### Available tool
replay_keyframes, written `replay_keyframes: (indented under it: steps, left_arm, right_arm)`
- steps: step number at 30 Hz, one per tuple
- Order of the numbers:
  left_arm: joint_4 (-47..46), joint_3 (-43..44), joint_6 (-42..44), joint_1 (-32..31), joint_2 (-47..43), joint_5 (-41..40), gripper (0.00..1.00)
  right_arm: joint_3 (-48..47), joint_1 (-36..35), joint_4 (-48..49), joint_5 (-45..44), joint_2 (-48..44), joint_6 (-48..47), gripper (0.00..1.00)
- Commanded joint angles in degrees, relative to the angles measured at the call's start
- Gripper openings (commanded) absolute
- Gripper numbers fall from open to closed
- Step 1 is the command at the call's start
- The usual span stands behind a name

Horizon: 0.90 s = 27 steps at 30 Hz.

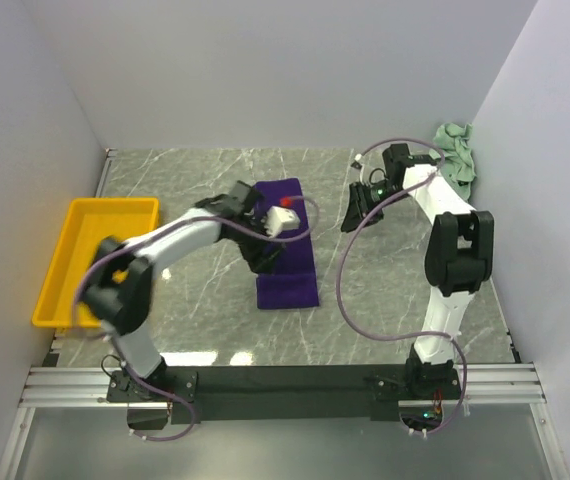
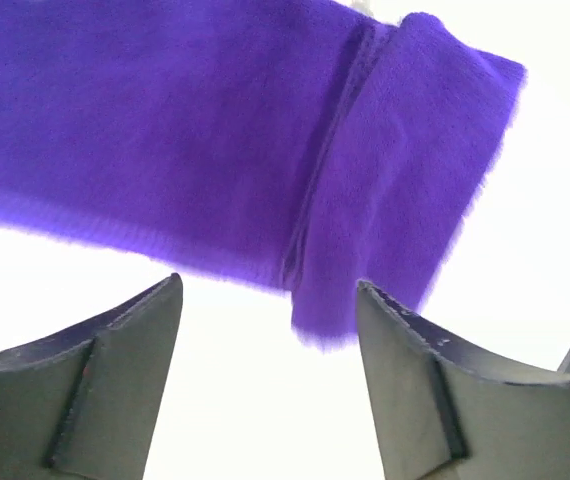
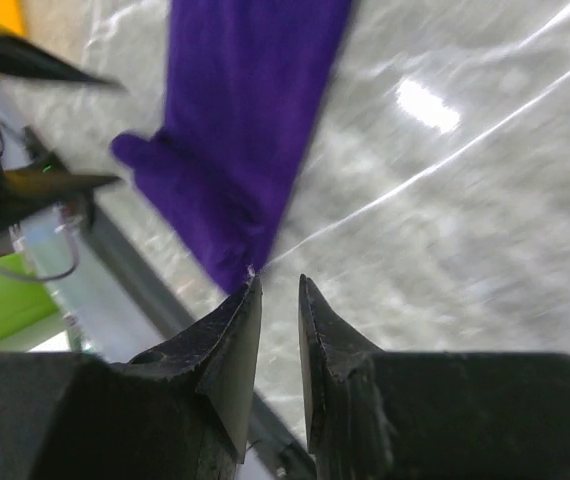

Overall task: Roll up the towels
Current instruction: Roll the towel

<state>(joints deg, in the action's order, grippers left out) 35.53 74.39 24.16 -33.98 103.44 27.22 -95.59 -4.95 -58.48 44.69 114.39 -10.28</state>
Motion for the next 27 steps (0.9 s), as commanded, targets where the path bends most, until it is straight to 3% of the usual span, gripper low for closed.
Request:
replay_keyframes:
  steps: [1, 5, 8, 11, 14, 19, 22, 27]
  left_arm:
    - [-1.0, -5.6, 1.5, 1.5, -17.3, 0.1, 0.76]
    - [-5.0, -14.9, 1.9, 1.5, -28.5, -5.9, 0.71]
    - [-5.0, -18.4, -1.7, 1.5, -31.9, -9.5, 0.87]
    - [-2.9, -19.1, -1.8, 1.5, -32.7, -8.2, 0.92]
    - [-6.8, -22.8, -0.4, -0.1, -37.4, -7.4, 0.99]
    - [-17.0, -34.5, 6.9, -14.5, -44.7, -15.7, 0.99]
    - [-23.3, -37.8, 9.1, -21.5, -42.3, -21.0, 0.99]
    - [-31.5, -37.3, 10.9, -24.9, -32.4, -25.7, 0.74]
  right_arm:
    - [4.5, -2.2, 4.4, 5.7, -8.7, 1.0, 0.29]
    - [7.0, -8.3, 3.1, 8.1, -11.4, -1.8, 0.22]
    - [7.7, -14.3, 1.8, 7.4, -11.2, -3.2, 0.22]
    - [9.6, -18.1, 3.8, 7.3, -9.5, -2.2, 0.21]
    - [11.0, -22.3, 5.3, 5.9, -6.7, -1.9, 0.21]
    - [15.3, -24.7, 12.6, 4.3, -2.5, 1.9, 0.18]
    - [14.7, -24.8, 15.0, 2.3, 1.3, 3.9, 0.17]
    - [13.3, -24.8, 16.7, 2.2, 6.2, 5.7, 0.15]
